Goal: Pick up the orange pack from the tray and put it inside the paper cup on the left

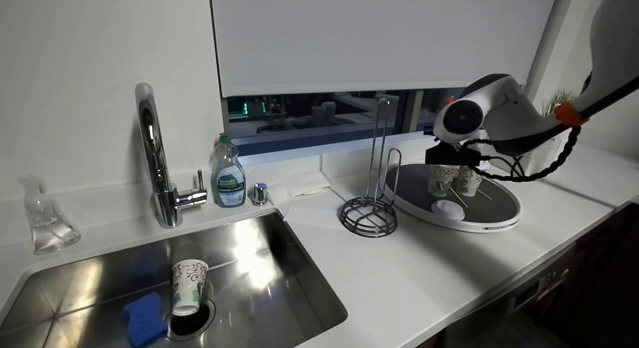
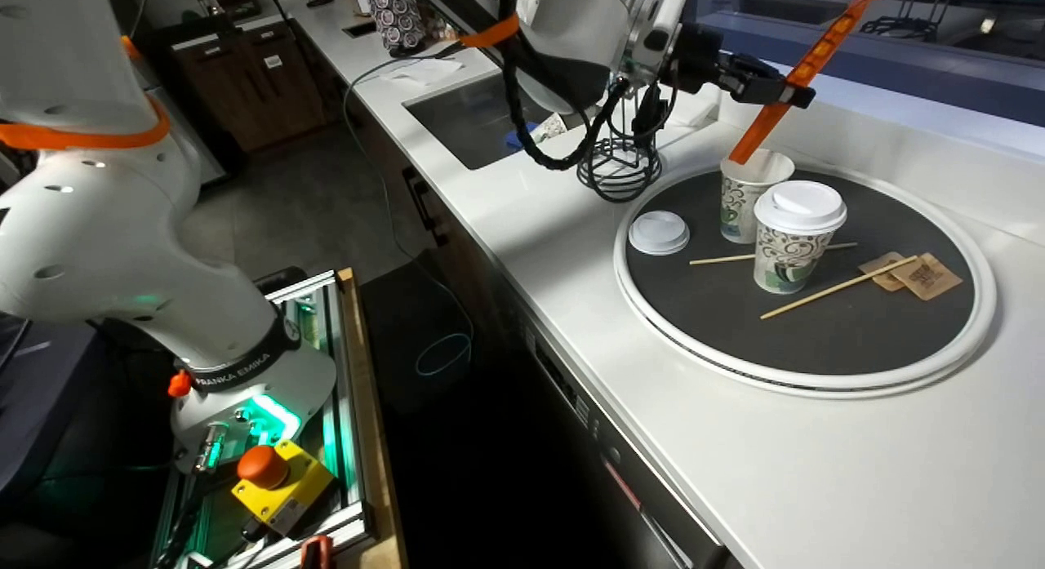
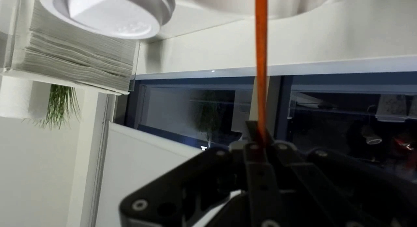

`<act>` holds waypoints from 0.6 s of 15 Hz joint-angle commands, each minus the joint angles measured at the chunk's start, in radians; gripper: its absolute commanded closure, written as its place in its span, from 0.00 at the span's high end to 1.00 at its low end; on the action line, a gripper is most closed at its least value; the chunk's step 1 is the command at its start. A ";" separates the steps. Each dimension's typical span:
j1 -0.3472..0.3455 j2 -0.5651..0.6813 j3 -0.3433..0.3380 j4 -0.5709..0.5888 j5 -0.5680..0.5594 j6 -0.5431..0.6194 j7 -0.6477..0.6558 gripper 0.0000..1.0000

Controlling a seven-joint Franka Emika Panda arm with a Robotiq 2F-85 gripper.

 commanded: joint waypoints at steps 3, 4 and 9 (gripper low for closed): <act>0.049 0.087 -0.076 0.099 -0.004 0.013 0.009 0.00; 0.054 0.093 -0.080 0.102 -0.007 0.012 0.009 0.00; 0.063 0.084 -0.089 0.089 -0.017 0.016 0.029 0.47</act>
